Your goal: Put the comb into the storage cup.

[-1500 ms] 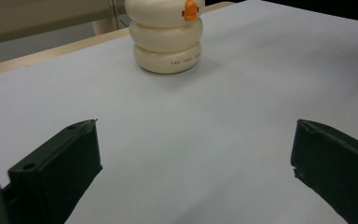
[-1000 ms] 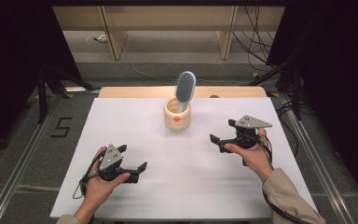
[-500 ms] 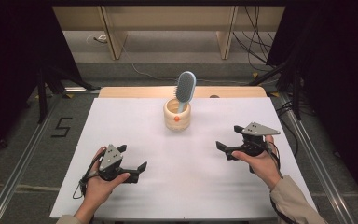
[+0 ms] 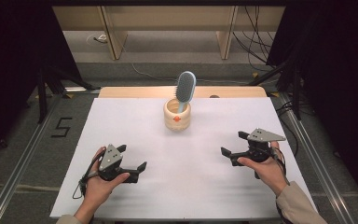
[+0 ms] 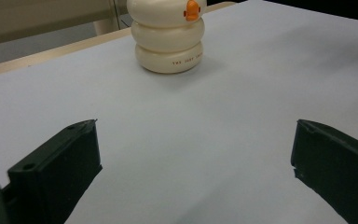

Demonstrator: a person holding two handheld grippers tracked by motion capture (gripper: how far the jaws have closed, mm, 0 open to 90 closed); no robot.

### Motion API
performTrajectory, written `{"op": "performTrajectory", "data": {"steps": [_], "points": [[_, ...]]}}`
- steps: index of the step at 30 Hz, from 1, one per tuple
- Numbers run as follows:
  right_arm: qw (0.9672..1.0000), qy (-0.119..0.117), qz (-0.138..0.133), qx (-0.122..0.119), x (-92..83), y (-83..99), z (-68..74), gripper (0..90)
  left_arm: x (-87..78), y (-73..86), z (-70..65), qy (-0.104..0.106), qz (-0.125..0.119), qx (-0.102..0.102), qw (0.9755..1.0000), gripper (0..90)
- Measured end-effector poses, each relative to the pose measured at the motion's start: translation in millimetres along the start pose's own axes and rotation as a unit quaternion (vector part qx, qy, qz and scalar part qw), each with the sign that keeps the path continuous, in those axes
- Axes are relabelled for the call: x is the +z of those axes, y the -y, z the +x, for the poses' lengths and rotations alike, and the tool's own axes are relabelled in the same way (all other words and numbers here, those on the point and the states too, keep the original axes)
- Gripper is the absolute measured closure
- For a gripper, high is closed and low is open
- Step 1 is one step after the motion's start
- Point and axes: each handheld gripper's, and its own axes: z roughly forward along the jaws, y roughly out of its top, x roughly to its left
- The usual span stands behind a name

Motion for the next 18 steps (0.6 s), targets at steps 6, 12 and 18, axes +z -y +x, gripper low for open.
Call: {"op": "performTrajectory", "data": {"steps": [6, 12, 18], "points": [[1.0000, 0.002, 0.001, 0.001, -4.0, 4.6, -1.2, 3.4, 0.0, 0.0, -0.1, -0.001, 0.000, 0.000, 1.0000, 1.0], [1.0000, 0.006, 0.000, 0.003, -9.2, 9.4, -2.4, 3.6, -0.1, 0.0, 0.1, 0.000, -0.001, 0.000, 1.0000, 1.0], [0.9999, 0.012, 0.000, 0.004, -15.3, 14.7, -5.2, 3.8, 0.0, 0.0, -0.2, 0.000, 0.000, 0.000, 1.0000, 1.0]]}}
